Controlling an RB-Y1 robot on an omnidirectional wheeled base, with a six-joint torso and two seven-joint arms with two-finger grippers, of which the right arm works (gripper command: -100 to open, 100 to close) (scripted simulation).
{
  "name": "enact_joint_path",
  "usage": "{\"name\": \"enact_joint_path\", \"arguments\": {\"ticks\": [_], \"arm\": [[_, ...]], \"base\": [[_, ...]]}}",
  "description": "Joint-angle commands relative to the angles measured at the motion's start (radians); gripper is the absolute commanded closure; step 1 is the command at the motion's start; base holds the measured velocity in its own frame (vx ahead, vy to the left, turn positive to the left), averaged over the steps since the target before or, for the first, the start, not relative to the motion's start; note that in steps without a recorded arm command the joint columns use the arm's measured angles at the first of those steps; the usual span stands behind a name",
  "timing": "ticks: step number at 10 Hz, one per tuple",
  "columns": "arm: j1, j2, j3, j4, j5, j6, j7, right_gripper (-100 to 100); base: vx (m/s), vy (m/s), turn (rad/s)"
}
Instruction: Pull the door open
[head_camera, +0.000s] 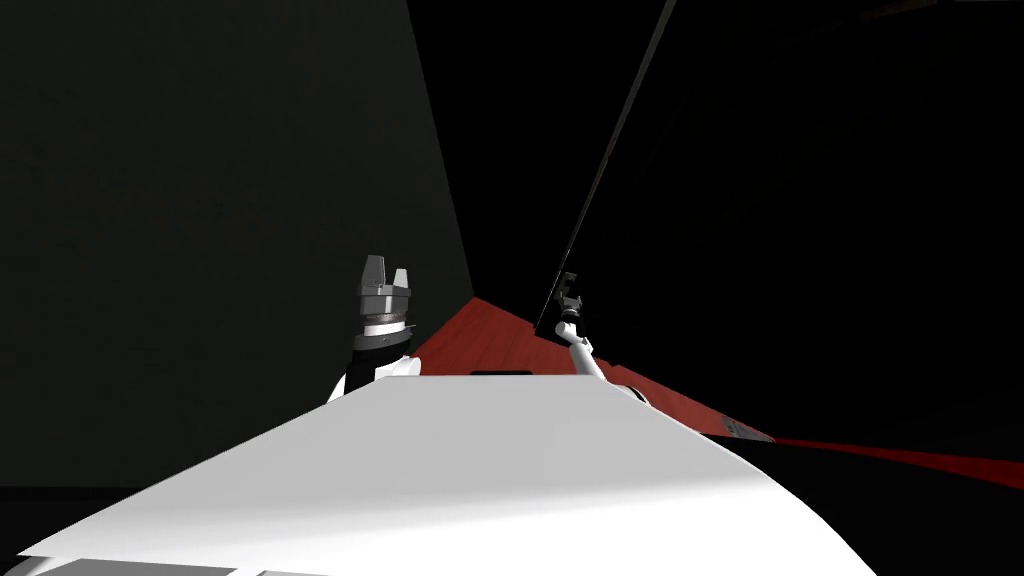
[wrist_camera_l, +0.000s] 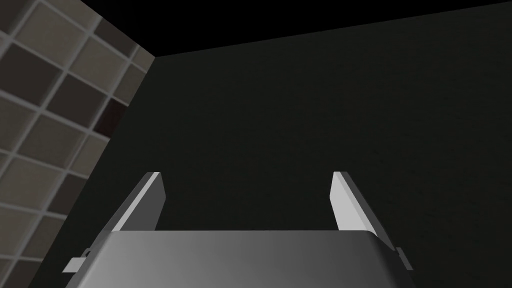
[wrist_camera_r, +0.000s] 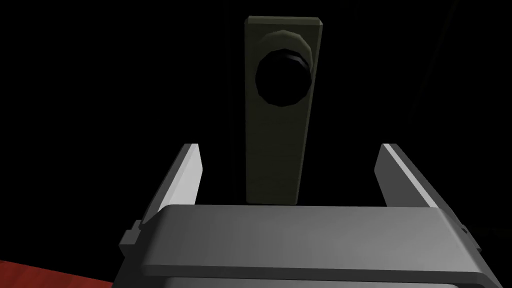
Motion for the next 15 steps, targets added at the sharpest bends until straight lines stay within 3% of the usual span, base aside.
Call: {"name": "enact_joint_path", "arguments": {"ticks": [1,2,7,8,9,10,15], "arm": [[0.000,0.000,0.000,0.000,0.000,0.000,0.000,-100],[0.008,-0.020,-0.006,0.004,-0.008,-0.003,-0.019,-100],[0.031,-0.076,-0.020,0.015,-0.025,-0.012,-0.058,-100],[0.032,-0.080,-0.021,0.016,-0.027,-0.012,-0.062,-100],[0.036,-0.073,-0.023,0.000,-0.026,-0.003,-0.052,-100],[0.036,-0.073,-0.023,0.000,-0.026,-0.003,-0.052,100],[0.036,-0.073,-0.023,0.000,-0.026,-0.003,-0.052,100]], "base": [[-0.040,-0.009,0.016],[0.112,-0.032,0.118],[0.204,-0.058,0.095],[0.151,-0.045,0.046],[0.060,-0.019,0.009],[0.000,0.000,0.000],[-0.011,0.002,0.001]]}}
